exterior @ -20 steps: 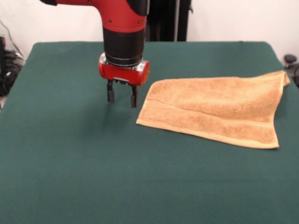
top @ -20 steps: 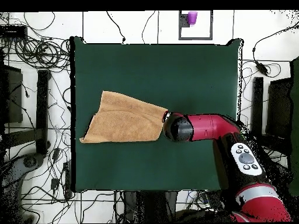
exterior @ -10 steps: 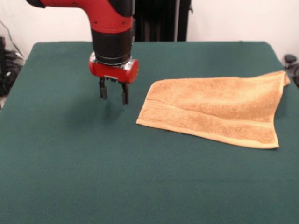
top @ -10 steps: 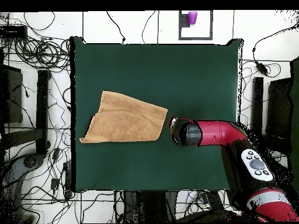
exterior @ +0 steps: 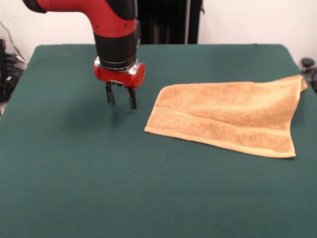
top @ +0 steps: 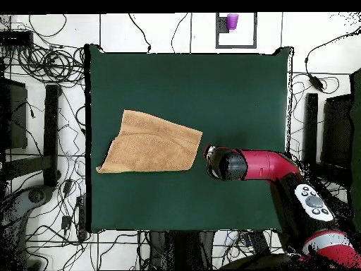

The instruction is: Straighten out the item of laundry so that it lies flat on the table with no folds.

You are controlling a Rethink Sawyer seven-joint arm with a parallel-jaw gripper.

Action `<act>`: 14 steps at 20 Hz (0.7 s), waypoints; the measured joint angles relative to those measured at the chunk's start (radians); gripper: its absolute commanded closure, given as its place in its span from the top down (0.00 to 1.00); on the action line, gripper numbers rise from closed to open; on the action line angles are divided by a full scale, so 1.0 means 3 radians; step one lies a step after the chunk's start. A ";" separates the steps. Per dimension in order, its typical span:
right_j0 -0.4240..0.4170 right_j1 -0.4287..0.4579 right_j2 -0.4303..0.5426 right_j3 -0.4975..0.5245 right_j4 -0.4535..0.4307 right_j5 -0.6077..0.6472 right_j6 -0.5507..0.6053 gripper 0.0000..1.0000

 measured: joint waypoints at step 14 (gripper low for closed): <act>0.0388 -0.0171 -0.0012 0.0001 0.0000 0.0001 0.0000 1.00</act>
